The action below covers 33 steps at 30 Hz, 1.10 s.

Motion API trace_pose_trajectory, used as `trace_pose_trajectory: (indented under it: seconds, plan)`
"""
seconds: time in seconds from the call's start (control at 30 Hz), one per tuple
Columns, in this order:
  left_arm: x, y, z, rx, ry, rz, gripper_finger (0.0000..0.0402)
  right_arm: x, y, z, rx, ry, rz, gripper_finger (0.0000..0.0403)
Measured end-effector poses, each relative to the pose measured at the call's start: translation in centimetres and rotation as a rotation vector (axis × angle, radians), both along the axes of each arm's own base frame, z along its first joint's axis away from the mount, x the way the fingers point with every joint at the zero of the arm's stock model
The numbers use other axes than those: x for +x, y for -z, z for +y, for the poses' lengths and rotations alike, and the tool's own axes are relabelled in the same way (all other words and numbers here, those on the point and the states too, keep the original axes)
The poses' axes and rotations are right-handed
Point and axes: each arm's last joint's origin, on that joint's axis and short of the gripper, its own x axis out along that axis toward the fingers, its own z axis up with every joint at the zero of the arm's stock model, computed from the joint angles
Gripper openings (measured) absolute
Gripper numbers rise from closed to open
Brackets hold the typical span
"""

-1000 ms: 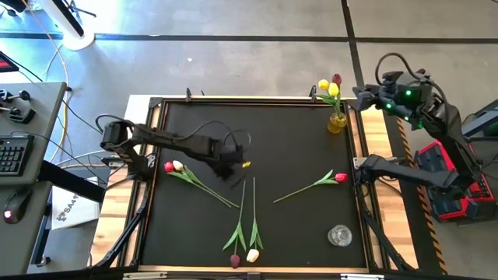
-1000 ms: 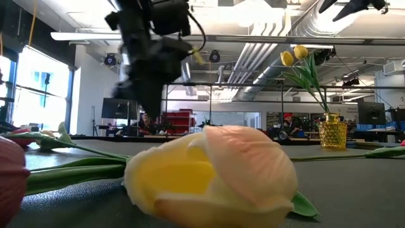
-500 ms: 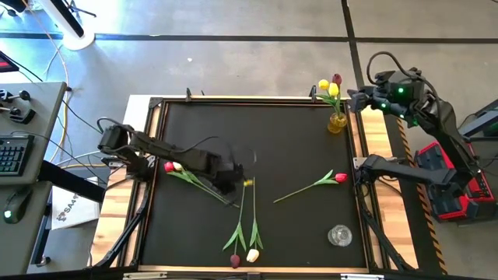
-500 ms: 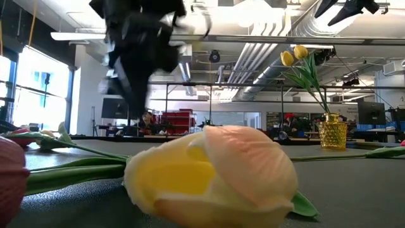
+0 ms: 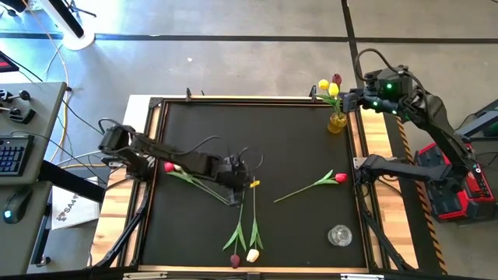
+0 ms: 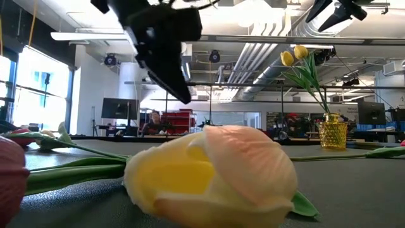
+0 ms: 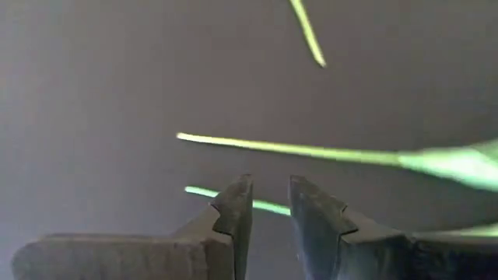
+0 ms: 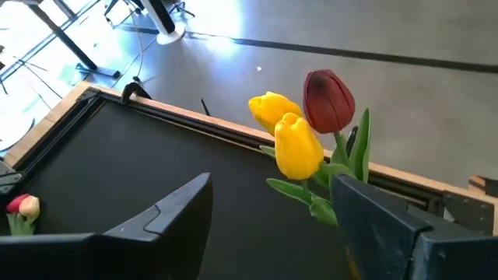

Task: Sort flowers into vase by color
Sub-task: Put the dark red flower into the yellow vase

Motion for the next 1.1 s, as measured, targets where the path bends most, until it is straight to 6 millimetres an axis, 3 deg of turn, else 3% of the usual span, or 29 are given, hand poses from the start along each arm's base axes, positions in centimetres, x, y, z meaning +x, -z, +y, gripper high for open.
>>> trace_pose_trajectory:
  seconds: [0.23,0.6,0.7,0.97,1.1]
  plan:
    - [1.0,0.3,3.9,-0.341,-0.542,-0.053,0.0074,-0.1,0.0,0.2,0.022,-0.001,-0.025,0.0248]
    - [1.6,3.4,1.5,-0.403,-0.546,0.053,0.0074,0.1,0.0,0.5,-0.005,-0.021,0.001,0.0248]
    - [1.5,3.6,0.5,-0.365,-0.406,0.075,0.0074,0.1,0.0,0.5,-0.015,-0.029,0.010,0.0248]
    - [0.3,3.8,-3.2,0.021,0.341,0.112,0.0074,0.5,0.0,0.2,-0.051,-0.070,0.061,0.0248]
    - [0.4,3.7,-4.4,0.184,0.620,0.048,0.0074,0.7,0.2,0.0,-0.039,-0.081,0.067,0.0248]
